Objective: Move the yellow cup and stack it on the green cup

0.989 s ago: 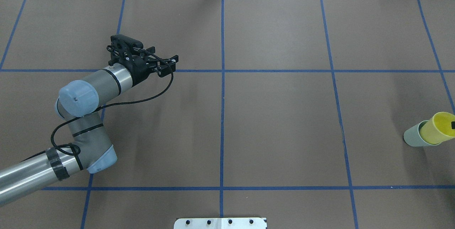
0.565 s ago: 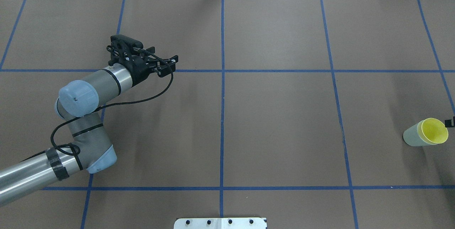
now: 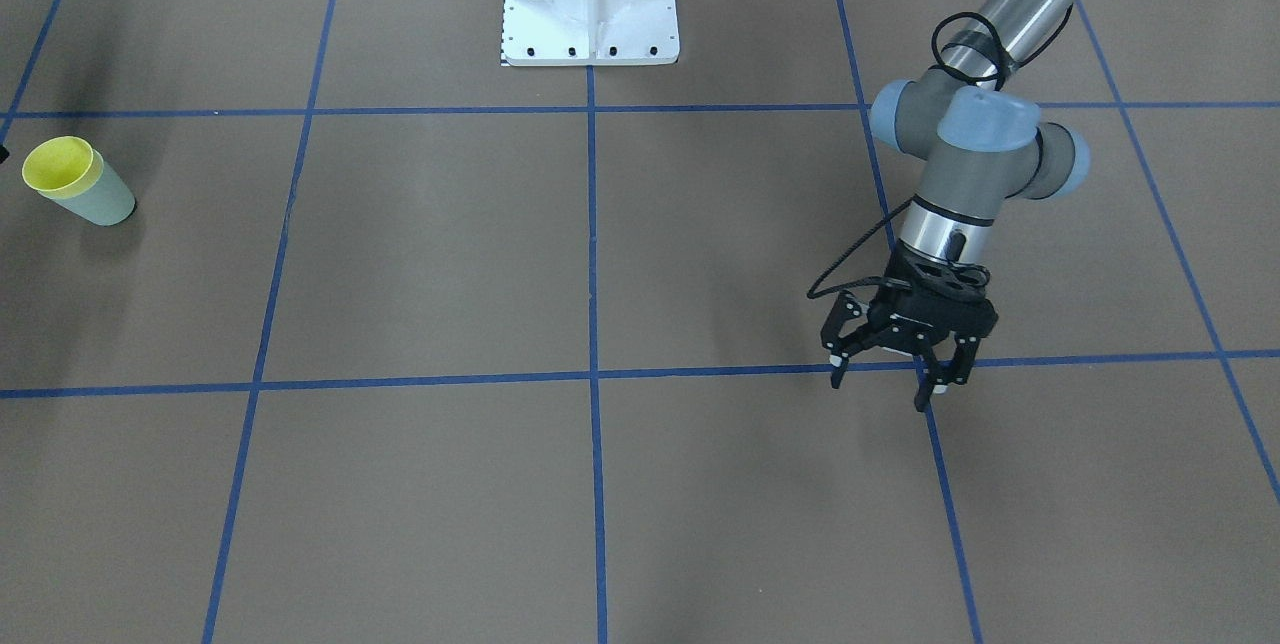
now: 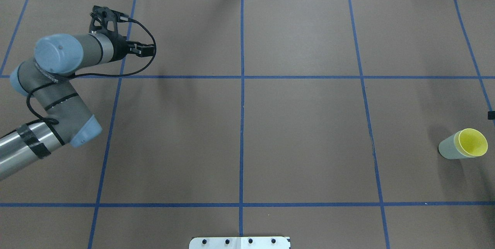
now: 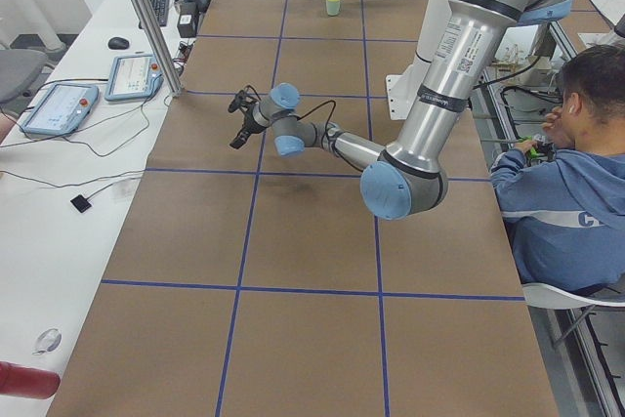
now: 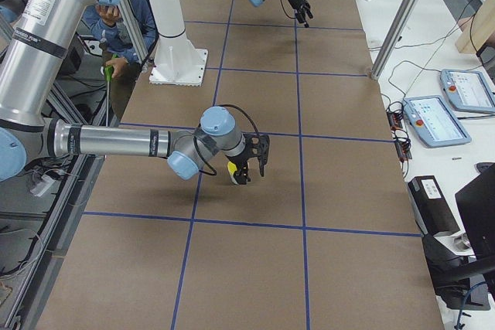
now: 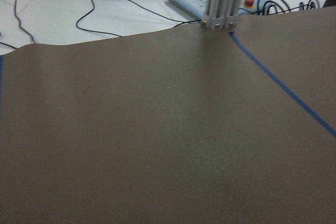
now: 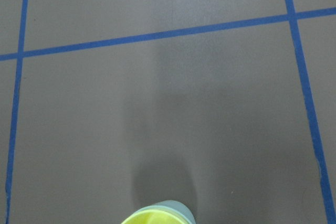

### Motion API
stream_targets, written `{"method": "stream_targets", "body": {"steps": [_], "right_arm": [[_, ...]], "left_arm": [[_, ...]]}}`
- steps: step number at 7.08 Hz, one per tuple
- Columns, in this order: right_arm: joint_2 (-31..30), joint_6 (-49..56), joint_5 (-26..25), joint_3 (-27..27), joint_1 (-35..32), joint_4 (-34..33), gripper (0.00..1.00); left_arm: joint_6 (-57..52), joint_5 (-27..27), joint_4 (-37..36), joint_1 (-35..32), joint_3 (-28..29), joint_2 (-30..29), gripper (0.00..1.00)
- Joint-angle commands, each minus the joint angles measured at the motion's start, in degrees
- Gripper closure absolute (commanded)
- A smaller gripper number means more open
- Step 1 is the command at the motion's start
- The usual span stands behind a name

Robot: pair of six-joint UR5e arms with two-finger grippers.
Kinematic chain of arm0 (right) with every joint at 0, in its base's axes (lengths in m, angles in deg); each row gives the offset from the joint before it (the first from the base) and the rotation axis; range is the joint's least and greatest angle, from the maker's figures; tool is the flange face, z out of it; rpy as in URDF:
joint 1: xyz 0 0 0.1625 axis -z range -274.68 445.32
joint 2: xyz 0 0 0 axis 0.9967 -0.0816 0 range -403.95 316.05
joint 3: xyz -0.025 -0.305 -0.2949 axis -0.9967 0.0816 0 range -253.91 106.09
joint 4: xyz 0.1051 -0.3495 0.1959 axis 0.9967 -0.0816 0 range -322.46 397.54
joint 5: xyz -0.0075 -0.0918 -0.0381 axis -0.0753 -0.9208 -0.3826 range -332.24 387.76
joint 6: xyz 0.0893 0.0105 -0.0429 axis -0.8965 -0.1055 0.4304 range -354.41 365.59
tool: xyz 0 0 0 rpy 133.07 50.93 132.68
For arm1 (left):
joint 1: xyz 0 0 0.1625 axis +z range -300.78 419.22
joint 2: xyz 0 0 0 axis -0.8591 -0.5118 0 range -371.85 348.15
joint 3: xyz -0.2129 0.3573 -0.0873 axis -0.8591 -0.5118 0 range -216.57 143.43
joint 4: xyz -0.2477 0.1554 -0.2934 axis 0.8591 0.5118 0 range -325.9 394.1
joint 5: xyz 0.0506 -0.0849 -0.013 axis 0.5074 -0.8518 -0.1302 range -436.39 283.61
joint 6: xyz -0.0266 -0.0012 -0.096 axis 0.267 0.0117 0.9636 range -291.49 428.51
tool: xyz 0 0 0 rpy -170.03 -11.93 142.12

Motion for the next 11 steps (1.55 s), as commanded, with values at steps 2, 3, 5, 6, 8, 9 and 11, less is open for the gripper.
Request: {"method": "stream_targets", "body": {"steps": [2,3,5,6,8,9,11], "right_arm": [[3.7,10.1,2.4,4.4,-5.3,-5.3,0.0],[4.0,10.5,6.7,4.6,-6.9,-5.4,0.0],[8.1,15.7,7.2,8.6,-10.9,-9.8,0.0],[10.4,18.7,7.3,11.2,-12.1,-12.0,0.0],[10.7,19.3,7.3,12.1,-13.4,-13.3,0.0],[13.1,19.4,7.4,12.1,-13.4,-16.4,0.0],[16.8,25.8,7.8,11.4,-14.2,-27.5,0.0]], "left_arm": [[-12.6,-17.3,-19.6,-11.7,-0.2,3.2,0.01],[-14.4,-31.2,-26.9,-20.6,-2.2,3.4,0.01],[-38.6,-42.4,-30.4,-37.6,-4.6,12.2,0.0],[-44.5,-42.4,-32.7,-41.0,-4.6,17.1,0.0],[-47.8,-42.4,-33.2,-43.4,-5.3,23.3,0.0],[-47.3,-42.7,-33.4,-45.2,-7.6,26.9,0.0],[-45.1,-38.4,-34.9,-46.3,-13.3,30.4,0.0]]}}
